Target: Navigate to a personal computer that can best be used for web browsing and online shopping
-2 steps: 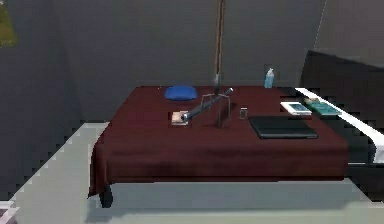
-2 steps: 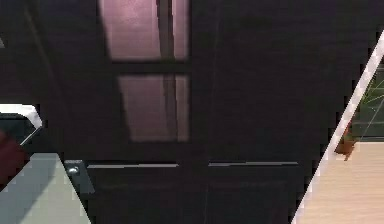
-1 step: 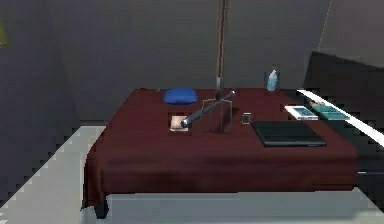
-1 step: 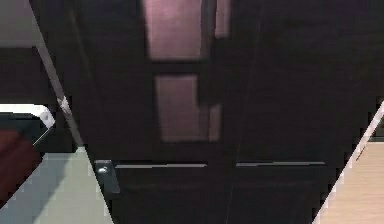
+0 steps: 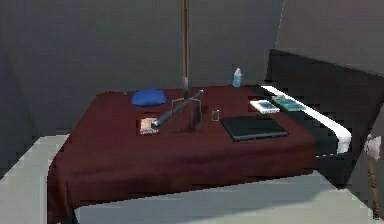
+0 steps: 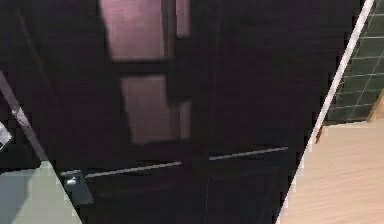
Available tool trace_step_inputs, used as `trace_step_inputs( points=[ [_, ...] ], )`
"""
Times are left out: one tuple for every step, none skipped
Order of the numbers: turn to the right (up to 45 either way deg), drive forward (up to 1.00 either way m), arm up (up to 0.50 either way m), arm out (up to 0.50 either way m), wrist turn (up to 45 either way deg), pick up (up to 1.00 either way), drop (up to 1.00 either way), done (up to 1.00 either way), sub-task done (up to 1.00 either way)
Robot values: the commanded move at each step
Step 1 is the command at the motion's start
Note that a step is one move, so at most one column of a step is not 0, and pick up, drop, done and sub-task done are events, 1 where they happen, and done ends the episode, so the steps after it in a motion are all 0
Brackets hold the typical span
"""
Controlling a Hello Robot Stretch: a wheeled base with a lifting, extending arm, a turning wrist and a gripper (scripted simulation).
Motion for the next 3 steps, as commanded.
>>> trace_step_inputs(
  points=[
    [0.0, 0.55, 0.00, 0.00, 0.0, 0.00, 0.00, 0.00, 0.00],
    [27.0, 0.00, 0.00, 0.00, 0.0, 0.00, 0.00, 0.00, 0.00],
    [0.0, 0.00, 0.00, 0.00, 0.0, 0.00, 0.00, 1.00, 0.00]
  ],
)
